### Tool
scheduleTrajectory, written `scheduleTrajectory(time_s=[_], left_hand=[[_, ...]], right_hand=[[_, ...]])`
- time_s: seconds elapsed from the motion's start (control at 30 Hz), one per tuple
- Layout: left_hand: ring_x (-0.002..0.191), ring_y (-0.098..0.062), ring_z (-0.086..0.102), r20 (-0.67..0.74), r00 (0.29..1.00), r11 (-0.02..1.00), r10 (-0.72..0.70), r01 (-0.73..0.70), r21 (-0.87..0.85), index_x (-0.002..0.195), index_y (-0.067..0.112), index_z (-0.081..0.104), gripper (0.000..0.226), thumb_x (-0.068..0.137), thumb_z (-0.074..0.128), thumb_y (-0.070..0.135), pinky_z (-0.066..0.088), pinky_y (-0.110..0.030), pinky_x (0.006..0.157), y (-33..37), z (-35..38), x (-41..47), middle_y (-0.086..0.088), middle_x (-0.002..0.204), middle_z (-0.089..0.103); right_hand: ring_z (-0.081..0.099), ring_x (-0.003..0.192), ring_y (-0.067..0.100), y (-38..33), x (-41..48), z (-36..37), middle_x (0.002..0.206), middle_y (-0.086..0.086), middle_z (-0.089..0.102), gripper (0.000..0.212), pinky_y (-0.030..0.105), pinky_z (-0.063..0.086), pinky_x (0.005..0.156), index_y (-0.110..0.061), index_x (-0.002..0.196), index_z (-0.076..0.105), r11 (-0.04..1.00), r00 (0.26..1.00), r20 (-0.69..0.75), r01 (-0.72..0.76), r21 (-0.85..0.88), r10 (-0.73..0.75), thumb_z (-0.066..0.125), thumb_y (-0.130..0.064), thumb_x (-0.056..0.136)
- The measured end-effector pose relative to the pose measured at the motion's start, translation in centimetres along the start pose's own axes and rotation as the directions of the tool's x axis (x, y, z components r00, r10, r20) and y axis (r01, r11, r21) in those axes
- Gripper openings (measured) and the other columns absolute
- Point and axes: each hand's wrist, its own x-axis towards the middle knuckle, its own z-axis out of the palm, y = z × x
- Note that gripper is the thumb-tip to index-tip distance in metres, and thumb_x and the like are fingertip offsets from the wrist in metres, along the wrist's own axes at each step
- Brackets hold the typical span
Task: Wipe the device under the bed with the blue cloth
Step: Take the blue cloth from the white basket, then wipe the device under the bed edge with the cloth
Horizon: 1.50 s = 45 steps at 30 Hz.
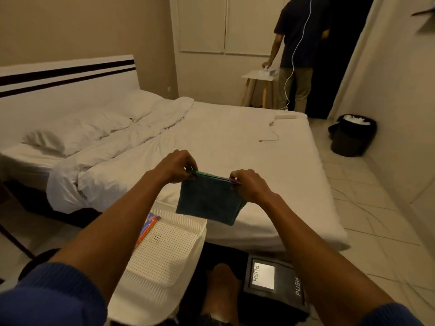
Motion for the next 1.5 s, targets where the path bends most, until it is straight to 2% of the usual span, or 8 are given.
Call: scheduleTrajectory(time_s=[0.17,0.33,0.63,0.73,0.9,1.17,1.3,1.5], left_hand=[[0.093,-0.018,0.066,0.041,0.996,0.997,0.081,-0.08,-0.019,0.104,0.016,0.075,0.023,0.082,0.077,0.018,0.053,-0.032,0.079,6.1,4.3,1.0,-0.005,0.105,0.074],[0.095,-0.019,0.065,0.145,0.978,0.987,0.148,-0.138,-0.081,0.107,0.015,0.074,0.024,0.083,0.074,0.015,0.054,-0.033,0.083,11.4,10.8,1.4,-0.006,0.107,0.072],[0.095,-0.019,0.066,0.283,0.938,0.976,0.201,-0.168,-0.138,0.105,0.015,0.076,0.026,0.08,0.072,0.009,0.054,-0.036,0.087,16.3,22.2,2.1,-0.005,0.104,0.074],[0.093,-0.021,0.068,0.268,0.939,0.971,0.214,-0.175,-0.161,0.102,0.016,0.077,0.023,0.08,0.071,0.01,0.054,-0.036,0.085,16.8,25.3,2.7,-0.005,0.102,0.075],[0.09,-0.02,0.069,0.184,0.963,0.958,0.199,-0.151,-0.245,0.099,0.013,0.077,0.018,0.084,0.069,0.006,0.056,-0.038,0.087,16.7,30.1,4.0,-0.007,0.101,0.075],[0.087,-0.02,0.072,0.092,0.989,0.939,0.116,-0.08,-0.334,0.096,0.013,0.078,0.018,0.084,0.068,0.004,0.056,-0.031,0.078,15.9,35.9,3.0,-0.006,0.095,0.077],[0.081,-0.022,0.072,0.182,0.977,0.955,0.112,-0.055,-0.291,0.086,0.018,0.078,0.012,0.08,0.071,0.009,0.052,-0.03,0.069,14.8,38.4,0.0,-0.004,0.085,0.076],[0.089,-0.021,0.068,0.292,0.945,0.959,0.151,-0.068,-0.276,0.088,0.016,0.077,0.017,0.078,0.065,0.01,0.055,-0.033,0.077,14.2,39.9,-4.3,-0.003,0.094,0.074]], right_hand=[[0.063,0.102,0.031,6.4,-5.1,-2.1,0.115,0.008,0.069,0.025,0.033,0.046,0.074,-0.017,0.114,0.069,0.994,0.994,-0.003,-0.107,-0.036,0.107,0.064,-0.009,0.091],[0.064,0.104,0.028,13.3,-10.0,-0.9,0.119,0.007,0.07,0.028,0.042,0.055,0.088,-0.019,0.117,0.07,0.975,0.975,0.018,-0.221,-0.013,0.222,0.067,-0.01,0.091],[0.064,0.104,0.026,22.2,-16.5,3.0,0.118,0.006,0.071,0.032,0.031,0.046,0.077,-0.019,0.116,0.071,0.932,0.928,0.09,-0.363,-0.013,0.362,0.065,-0.004,0.088],[0.064,0.109,0.027,24.0,-17.4,4.3,0.12,0.008,0.07,0.037,0.031,0.046,0.081,-0.017,0.118,0.071,0.915,0.913,0.055,-0.404,-0.004,0.404,0.063,0.0,0.087],[0.065,0.104,0.021,27.0,-17.3,6.8,0.116,0.003,0.071,0.04,0.023,0.042,0.072,-0.022,0.116,0.071,0.9,0.9,0.001,-0.436,0.017,0.436,0.063,0.001,0.084],[0.068,0.095,0.025,29.1,-18.7,11.1,0.104,0.005,0.074,0.036,0.026,0.047,0.07,-0.025,0.107,0.073,0.884,0.882,-0.064,-0.462,0.066,0.466,0.058,-0.001,0.085],[0.068,0.094,0.025,28.6,-21.4,14.8,0.102,0.005,0.074,0.035,0.026,0.046,0.069,-0.023,0.108,0.075,0.882,0.884,0.014,-0.468,0.059,0.468,0.057,-0.001,0.087],[0.068,0.097,0.017,28.3,-25.6,19.7,0.103,-0.003,0.074,0.032,0.028,0.053,0.078,-0.03,0.107,0.074,0.877,0.88,0.065,-0.475,0.074,0.471,0.058,-0.009,0.09]])
